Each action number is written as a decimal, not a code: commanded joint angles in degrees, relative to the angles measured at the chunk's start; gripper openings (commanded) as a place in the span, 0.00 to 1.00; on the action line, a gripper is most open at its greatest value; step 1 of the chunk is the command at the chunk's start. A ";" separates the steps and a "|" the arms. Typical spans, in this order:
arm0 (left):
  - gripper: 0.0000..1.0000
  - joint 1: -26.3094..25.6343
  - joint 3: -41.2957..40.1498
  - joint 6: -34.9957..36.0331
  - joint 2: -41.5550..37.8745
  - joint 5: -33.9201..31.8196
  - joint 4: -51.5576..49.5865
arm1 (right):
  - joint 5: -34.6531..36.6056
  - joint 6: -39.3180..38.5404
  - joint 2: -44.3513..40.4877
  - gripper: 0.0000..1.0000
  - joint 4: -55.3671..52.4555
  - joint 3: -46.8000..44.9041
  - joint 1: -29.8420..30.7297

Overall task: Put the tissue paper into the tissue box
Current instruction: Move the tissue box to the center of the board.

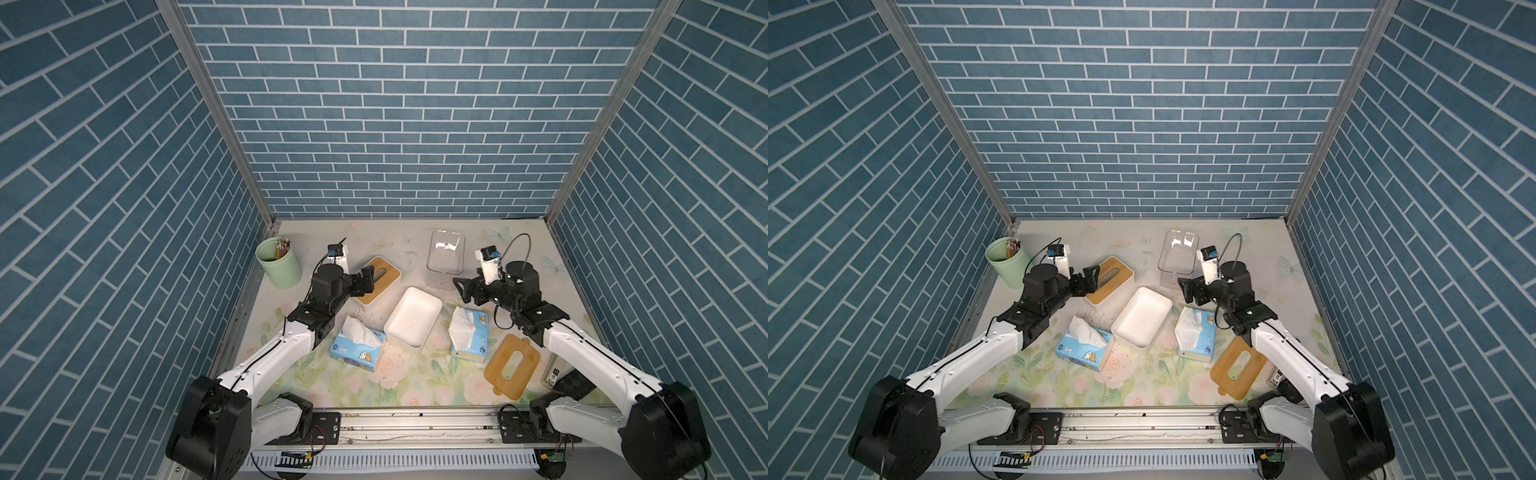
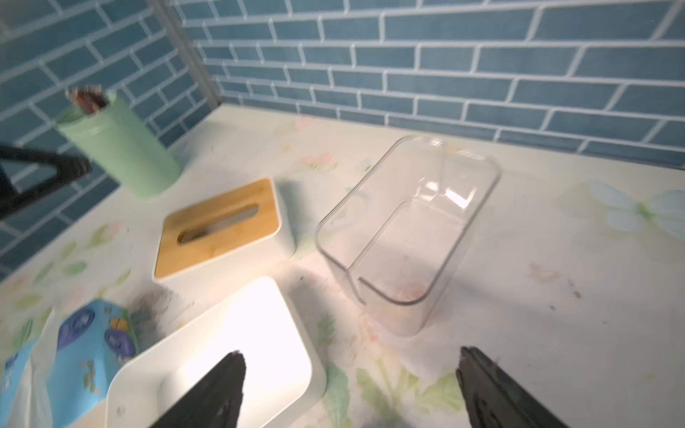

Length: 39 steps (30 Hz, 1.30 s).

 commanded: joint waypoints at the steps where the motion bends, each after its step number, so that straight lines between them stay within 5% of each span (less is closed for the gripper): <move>1: 0.94 -2.18 0.97 0.63 0.74 -3.73 -6.72 | 3.42 -6.91 6.09 0.88 -7.38 4.16 5.87; 19: 0.97 -2.18 -1.97 1.43 0.32 -4.43 -4.17 | 8.16 -14.37 32.29 0.63 -16.43 23.15 10.09; 29: 0.98 -2.17 -2.24 1.52 -0.09 -3.90 -3.82 | 7.36 -13.98 37.28 0.40 -16.39 26.79 10.14; 39: 0.99 -2.35 -2.14 1.09 0.34 -2.42 -4.07 | 14.31 -10.09 36.91 0.21 -15.40 25.70 9.20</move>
